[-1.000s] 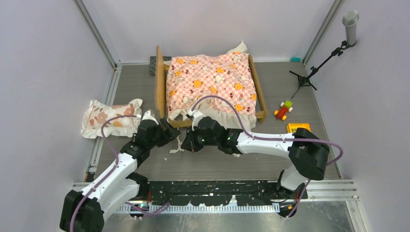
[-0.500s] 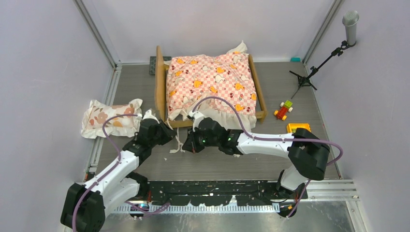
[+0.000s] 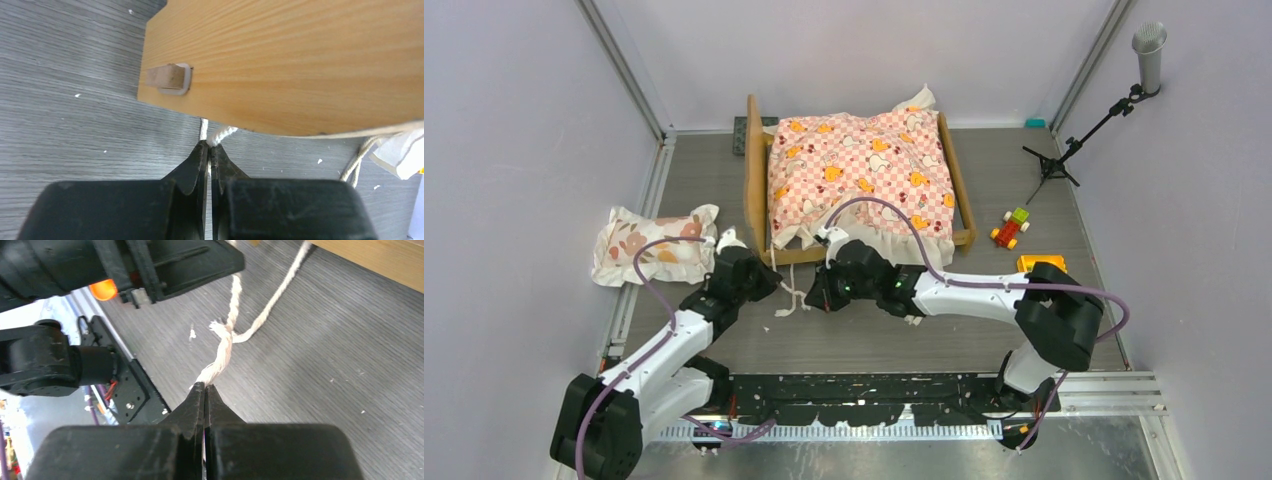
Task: Set up the pet bed
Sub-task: Tie the ropes to the bed frame.
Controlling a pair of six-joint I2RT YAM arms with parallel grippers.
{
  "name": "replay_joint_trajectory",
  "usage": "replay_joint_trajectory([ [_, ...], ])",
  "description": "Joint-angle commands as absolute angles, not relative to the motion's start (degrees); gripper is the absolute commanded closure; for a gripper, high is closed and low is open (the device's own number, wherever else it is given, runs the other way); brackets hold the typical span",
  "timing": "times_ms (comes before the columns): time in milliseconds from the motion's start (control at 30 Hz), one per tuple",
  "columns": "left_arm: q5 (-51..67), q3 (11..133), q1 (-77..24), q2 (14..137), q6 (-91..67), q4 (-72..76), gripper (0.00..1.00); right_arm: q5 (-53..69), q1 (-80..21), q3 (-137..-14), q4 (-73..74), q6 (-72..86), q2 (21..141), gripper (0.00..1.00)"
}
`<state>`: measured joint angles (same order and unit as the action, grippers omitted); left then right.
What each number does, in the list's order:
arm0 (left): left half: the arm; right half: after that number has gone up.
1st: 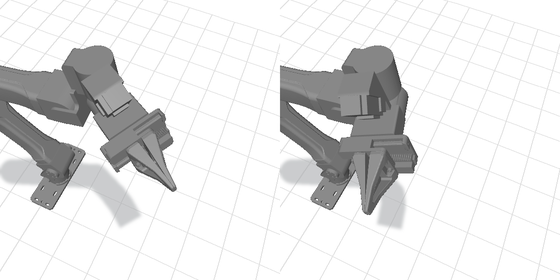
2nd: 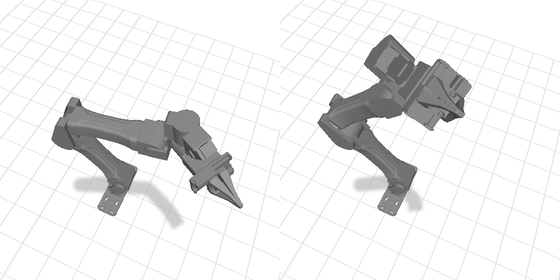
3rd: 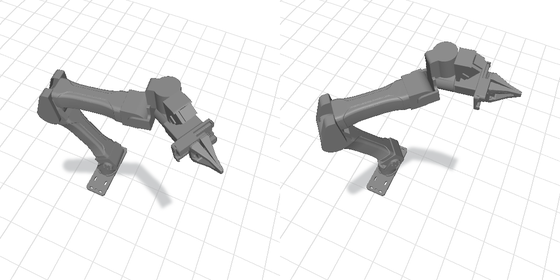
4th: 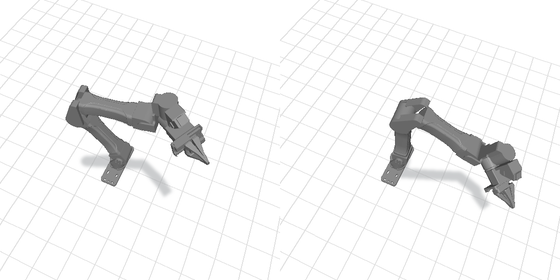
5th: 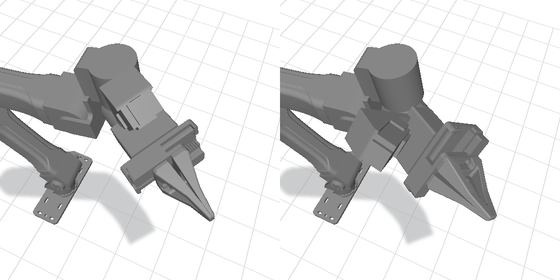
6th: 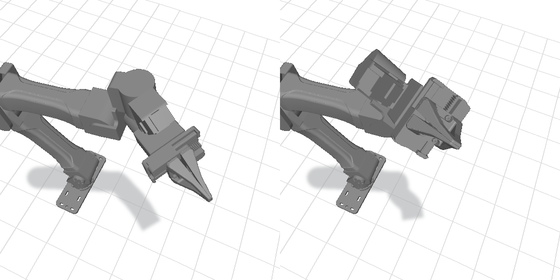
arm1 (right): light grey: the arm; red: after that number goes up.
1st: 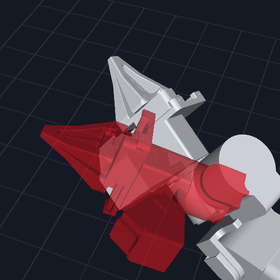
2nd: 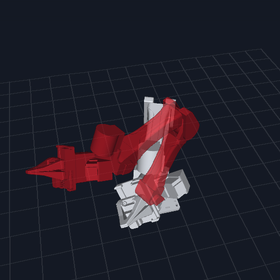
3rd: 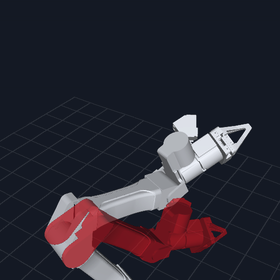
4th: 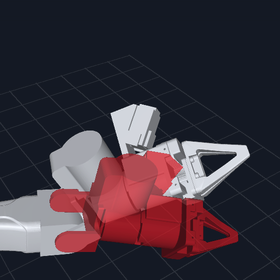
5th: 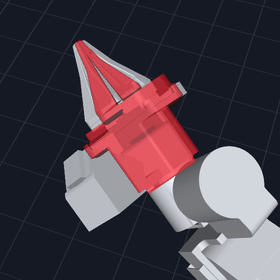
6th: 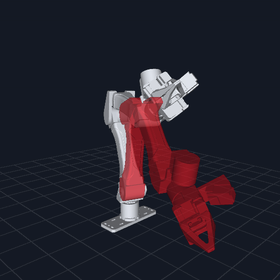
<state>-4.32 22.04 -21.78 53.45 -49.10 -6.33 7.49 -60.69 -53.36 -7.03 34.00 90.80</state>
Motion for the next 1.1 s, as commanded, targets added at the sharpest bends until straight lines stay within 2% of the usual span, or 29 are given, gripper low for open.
replay_joint_trajectory([
  [0,-9.0,22.5,-22.0,52.2,-48.2,-8.0,1.00,5.7,-59.5,-55.6,-6.1,31.9,94.3,0.99],
  [267,-12.3,21.1,-22.0,49.3,-47.2,-9.3,1.00,6.2,-58.8,-61.0,-4.6,29.0,101.9,0.99],
  [567,-12.3,20.5,-22.0,54.5,-46.9,-6.7,0.98,5.4,-58.4,-63.3,-2.9,27.4,105.7,0.98],
  [833,-11.2,20.7,-22.0,56.5,-46.7,-5.3,0.92,3.1,-58.4,-63.2,-1.4,24.5,105.0,0.70],
  [967,-11.1,20.7,-22.0,56.2,-46.4,-5.5,0.82,2.1,-58.4,-62.7,-0.4,22.8,103.0,0.55],
  [1067,-10.8,21.0,-22.0,55.7,-46.1,-6.2,0.74,2.0,-58.4,-61.5,-0.5,21.6,100.5,0.49],
])
